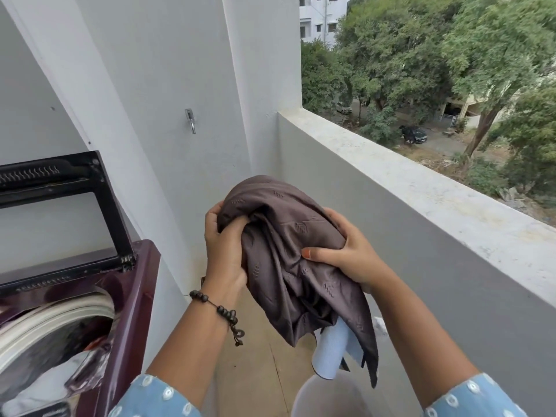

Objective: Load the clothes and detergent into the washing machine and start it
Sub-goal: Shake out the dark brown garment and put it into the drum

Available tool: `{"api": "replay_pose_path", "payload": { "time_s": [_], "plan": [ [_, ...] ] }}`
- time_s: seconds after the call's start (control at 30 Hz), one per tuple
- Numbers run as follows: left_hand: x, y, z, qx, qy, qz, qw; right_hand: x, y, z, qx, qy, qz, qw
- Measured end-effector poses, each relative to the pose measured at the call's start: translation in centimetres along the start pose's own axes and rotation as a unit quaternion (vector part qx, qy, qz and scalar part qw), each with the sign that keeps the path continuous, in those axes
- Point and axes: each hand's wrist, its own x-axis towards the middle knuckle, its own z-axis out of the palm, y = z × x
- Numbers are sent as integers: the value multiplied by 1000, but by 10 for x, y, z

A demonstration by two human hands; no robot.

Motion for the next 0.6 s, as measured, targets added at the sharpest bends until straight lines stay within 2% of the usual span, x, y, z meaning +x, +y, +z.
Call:
{"api": "replay_pose_path", "payload": {
  "time_s": [0.1,0.2,0.27,0.33,0.37,0.4,0.43,0.53,0.6],
  "plan": [
    [2,4,-21,125,-117,-31,985,4,3,-6,-25,26,-15,999],
    [6,17,-48,308,-246,-27,919,4,2,-10,-119,6,-48,992],
    [7,27,-57,460,-285,20,841,5,0,-6,-206,-18,-57,977],
    [6,28,-57,624,-300,92,716,8,-3,1,-295,-47,-80,951],
    [5,26,-55,672,-311,112,663,10,-5,5,-320,-63,-94,941],
    [3,22,-53,689,-320,119,639,10,-7,9,-323,-77,-101,938],
    [1,19,-52,681,-321,126,646,10,-11,12,-308,-86,-102,942],
    [1,10,-57,582,-255,198,746,9,-18,17,-272,-84,-106,953],
    [-2,9,-60,521,-199,234,796,9,-21,19,-295,-83,-106,946]
  ]
}}
